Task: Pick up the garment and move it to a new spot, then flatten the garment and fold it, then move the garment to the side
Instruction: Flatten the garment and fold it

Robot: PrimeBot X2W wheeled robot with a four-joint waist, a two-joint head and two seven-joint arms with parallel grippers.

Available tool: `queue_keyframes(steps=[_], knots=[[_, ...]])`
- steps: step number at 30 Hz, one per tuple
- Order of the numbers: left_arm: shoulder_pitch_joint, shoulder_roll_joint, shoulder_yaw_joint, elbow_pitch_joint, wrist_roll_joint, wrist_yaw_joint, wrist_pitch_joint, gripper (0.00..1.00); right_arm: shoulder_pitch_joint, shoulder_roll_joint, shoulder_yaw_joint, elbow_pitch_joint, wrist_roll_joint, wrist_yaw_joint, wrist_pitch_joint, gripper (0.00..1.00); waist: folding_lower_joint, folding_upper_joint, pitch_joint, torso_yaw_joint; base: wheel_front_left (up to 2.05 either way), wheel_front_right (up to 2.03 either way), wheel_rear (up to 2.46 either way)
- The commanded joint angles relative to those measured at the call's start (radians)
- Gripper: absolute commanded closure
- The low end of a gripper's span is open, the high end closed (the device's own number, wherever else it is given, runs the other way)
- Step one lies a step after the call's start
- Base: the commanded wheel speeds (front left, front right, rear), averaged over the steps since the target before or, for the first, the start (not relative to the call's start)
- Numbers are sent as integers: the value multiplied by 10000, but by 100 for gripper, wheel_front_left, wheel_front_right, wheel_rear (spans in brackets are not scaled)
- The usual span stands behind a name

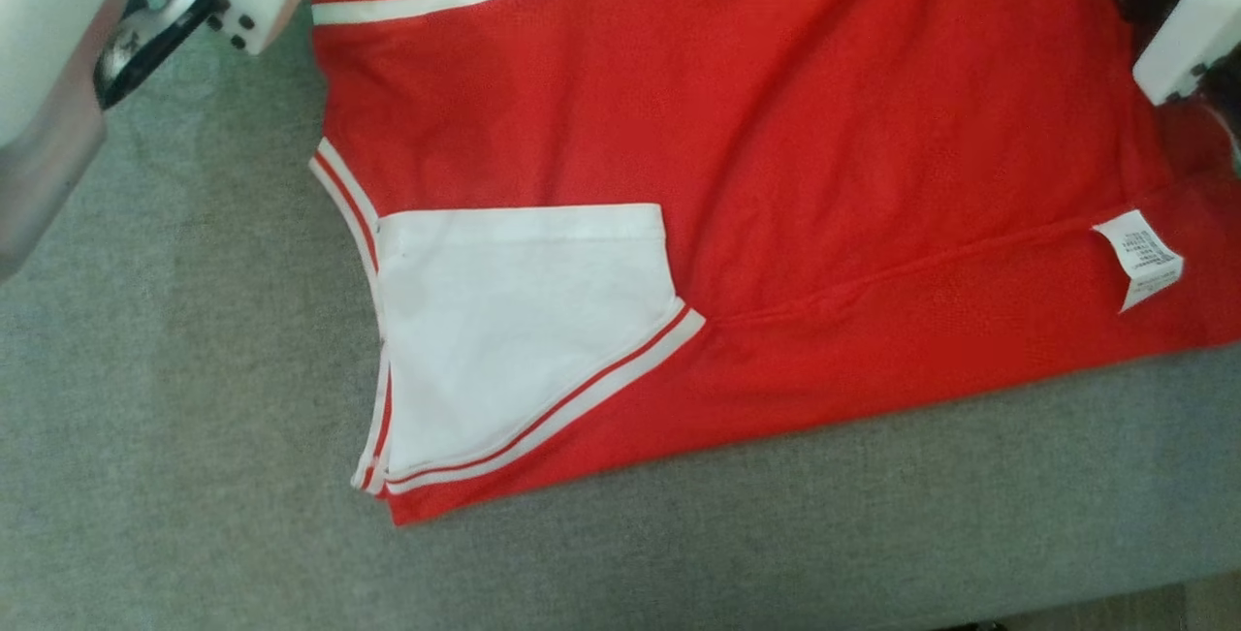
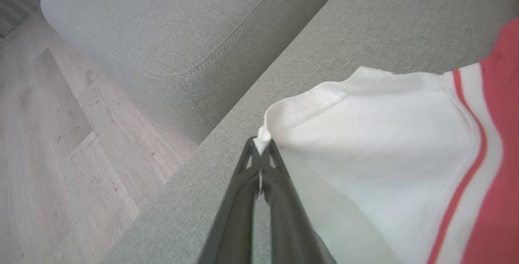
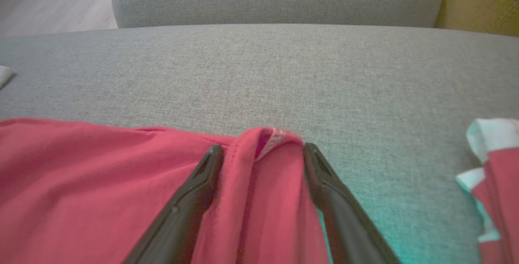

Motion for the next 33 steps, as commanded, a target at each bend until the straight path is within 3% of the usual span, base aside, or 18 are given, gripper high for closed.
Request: queue_keyframes(steps=[1, 2, 3, 4, 7, 8, 9, 17, 23, 33], knots=[[-652, 239, 328, -69, -61, 18, -68, 100, 49, -94, 54, -72, 84, -7, 22, 0, 0, 0, 16, 18, 0, 0, 0], [-697, 219, 291, -35, -81, 18, -101, 100, -42, -74, 99, 13, 118, -7, 32, 0, 0, 0, 30, 31, 0, 0, 0], [-744, 202, 256, -1, -97, 18, -142, 100, -130, -56, 125, 107, 153, -7, 16, 11, 0, 0, 47, 42, 0, 0, 0], [-792, 186, 220, 34, -107, 18, -187, 100, -211, -42, 161, 193, 182, -7, 4, 35, 0, 0, 63, 52, 0, 0, 0], [-905, 135, 106, 144, -145, 17, -299, 100, -427, -14, 275, 445, 230, -7, -35, 69, 0, 0, 101, 80, 0, 0, 0], [-942, 118, 69, 181, -165, 17, -328, 100, -475, -6, 324, 506, 256, -7, -37, 89, 0, 0, 112, 87, 0, 0, 0], [-982, 103, 37, 217, -185, 17, -363, 100, -522, -7, 376, 549, 288, -7, -36, 100, 0, 0, 125, 97, 0, 0, 0], [-1307, 108, -132, 493, -6, 30, -1075, 100, -938, -30, 460, 890, 344, -7, -917, 100, 0, 0, 169, 116, 0, 0, 0], [-1791, -2, 138, 701, 537, 515, -2535, 100, -1143, -136, 226, 1036, 542, -7, -1984, 100, 0, 0, 112, 156, 0, 0, 0], [-1173, 289, 166, -148, 312, 522, -3385, 100, -108, -814, 148, 432, 1031, -7, -2952, 100, 0, 0, -442, 356, 0, 0, 0]])
